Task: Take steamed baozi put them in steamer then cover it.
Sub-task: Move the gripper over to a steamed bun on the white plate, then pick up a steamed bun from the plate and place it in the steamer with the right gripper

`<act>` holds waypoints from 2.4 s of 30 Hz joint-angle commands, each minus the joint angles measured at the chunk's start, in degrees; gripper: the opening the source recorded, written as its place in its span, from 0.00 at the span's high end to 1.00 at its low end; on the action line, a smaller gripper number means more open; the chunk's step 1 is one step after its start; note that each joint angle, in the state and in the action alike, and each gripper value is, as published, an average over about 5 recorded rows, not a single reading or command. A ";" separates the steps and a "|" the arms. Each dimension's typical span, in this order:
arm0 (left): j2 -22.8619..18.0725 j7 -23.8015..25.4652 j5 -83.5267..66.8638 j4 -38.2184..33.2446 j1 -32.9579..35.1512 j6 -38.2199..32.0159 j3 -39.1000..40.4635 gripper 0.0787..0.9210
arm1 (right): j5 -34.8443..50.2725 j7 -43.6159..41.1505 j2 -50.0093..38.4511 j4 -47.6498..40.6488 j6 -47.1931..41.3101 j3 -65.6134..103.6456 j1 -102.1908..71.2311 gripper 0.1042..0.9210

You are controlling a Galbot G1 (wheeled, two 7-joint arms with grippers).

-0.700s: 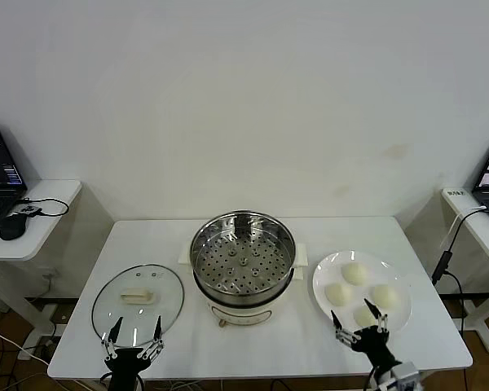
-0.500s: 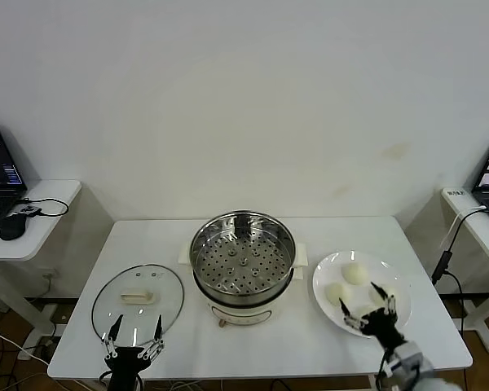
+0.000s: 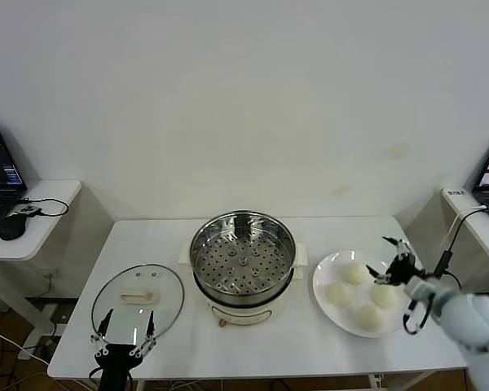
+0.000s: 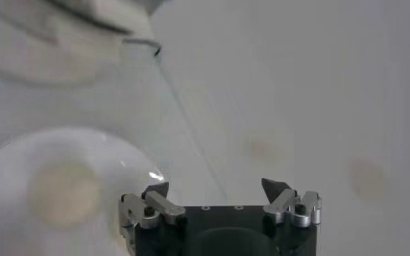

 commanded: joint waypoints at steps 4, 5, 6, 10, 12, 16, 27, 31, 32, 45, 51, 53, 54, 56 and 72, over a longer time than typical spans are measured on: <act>-0.20 -0.35 1.80 0.05 -0.04 -0.50 -0.65 0.12 | -1.23 -19.56 -5.80 -17.47 2.44 -31.34 30.83 0.12; -0.20 -0.44 2.01 0.14 -0.08 -0.47 -0.85 0.12 | -1.06 -20.37 -5.15 -18.76 2.66 -34.16 32.81 0.12; -0.18 -0.51 2.19 0.23 -0.14 -0.41 -1.07 0.12 | -0.84 -20.96 -4.52 -19.80 2.84 -36.26 34.25 0.12; -0.11 -0.65 2.16 0.30 -0.44 -0.05 -1.79 0.12 | 0.38 -22.39 -1.30 -23.01 3.06 -41.93 37.97 0.12; -0.15 -0.65 2.08 0.31 -0.66 0.08 -1.92 0.12 | 0.51 -22.43 0.74 -24.64 2.96 -43.24 38.90 0.12; -0.29 -0.61 2.09 0.39 -0.98 0.28 -2.04 0.12 | -1.14 -22.22 4.93 -28.58 2.99 -44.94 40.30 0.12; -0.29 -0.29 2.17 -0.07 -1.12 1.29 -2.42 0.12 | -4.75 -20.33 10.25 -35.18 3.16 -46.39 40.99 0.12; 0.11 -0.36 2.10 0.30 -1.15 1.25 -3.07 0.12 | -5.58 -20.18 10.76 -35.90 2.91 -46.81 41.07 0.12; 0.21 -0.37 2.06 0.36 -1.15 1.22 -3.23 0.12 | -5.61 -20.19 10.81 -35.93 2.82 -46.94 41.10 0.12; 0.35 -0.58 1.79 1.03 -1.55 1.08 -3.89 0.12 | -5.03 -21.24 11.20 -36.88 2.33 -47.72 41.86 0.30; 0.36 -0.66 1.71 1.10 -1.90 1.14 -3.98 0.12 | -2.57 -21.74 10.12 -35.35 2.12 -48.70 43.07 0.35; 0.36 -0.69 1.68 1.10 -1.99 1.15 -4.01 0.12 | -1.27 -21.82 9.52 -34.62 1.99 -49.26 43.98 0.36; 0.36 -0.70 1.67 1.09 -2.02 1.15 -4.01 0.12 | -0.54 -21.88 9.14 -34.12 1.92 -49.59 44.51 0.36; 0.38 -0.73 1.64 1.05 -2.09 1.15 -4.01 0.12 | 1.24 -22.08 8.16 -32.70 1.68 -50.51 45.79 0.37; 0.94 -1.83 -1.58 0.38 -2.82 1.76 -3.65 0.12 | 24.31 -22.21 6.16 -20.39 -0.71 -70.40 76.23 0.37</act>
